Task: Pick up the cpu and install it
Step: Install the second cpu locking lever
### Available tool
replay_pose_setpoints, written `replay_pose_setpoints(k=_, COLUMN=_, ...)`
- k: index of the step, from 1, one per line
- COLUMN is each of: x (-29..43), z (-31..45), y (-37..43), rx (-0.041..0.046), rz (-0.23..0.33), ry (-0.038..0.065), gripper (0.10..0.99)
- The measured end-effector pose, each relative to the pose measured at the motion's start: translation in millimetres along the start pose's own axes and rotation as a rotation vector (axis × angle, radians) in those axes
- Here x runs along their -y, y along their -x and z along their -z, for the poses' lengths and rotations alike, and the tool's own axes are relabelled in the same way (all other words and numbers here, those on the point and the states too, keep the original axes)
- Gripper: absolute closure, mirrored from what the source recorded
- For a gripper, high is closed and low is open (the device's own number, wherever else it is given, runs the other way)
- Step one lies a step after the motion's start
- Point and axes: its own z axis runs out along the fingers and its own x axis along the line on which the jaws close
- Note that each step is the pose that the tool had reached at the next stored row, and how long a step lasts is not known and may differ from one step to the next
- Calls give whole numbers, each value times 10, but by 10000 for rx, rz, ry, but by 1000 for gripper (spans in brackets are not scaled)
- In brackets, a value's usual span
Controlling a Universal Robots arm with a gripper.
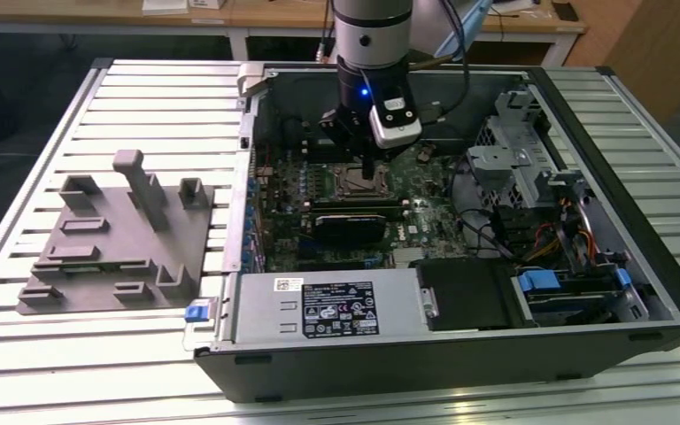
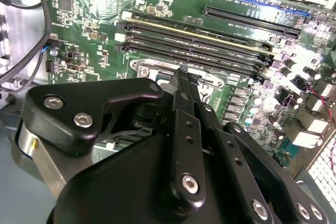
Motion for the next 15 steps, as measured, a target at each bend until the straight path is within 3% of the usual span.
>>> replay_pose_setpoints(k=3, x=0, z=-1, y=0, rx=-3, rz=1, ry=0, gripper=980)
replay_pose_setpoints(k=5, x=-1, z=-7, y=1, rx=-73, rz=5, ry=-18, gripper=980)
replay_pose_setpoints(k=9, x=-1, z=-19, y=2, rx=-452, rz=34, ry=-149, gripper=980)
replay_pose_setpoints(k=10, x=-1, z=-20, y=2, rx=-501, rz=39, ry=-167, gripper=980)
replay_pose_setpoints(k=15, x=-2, z=-27, y=2, rx=-503, rz=40, ry=-164, gripper=980)
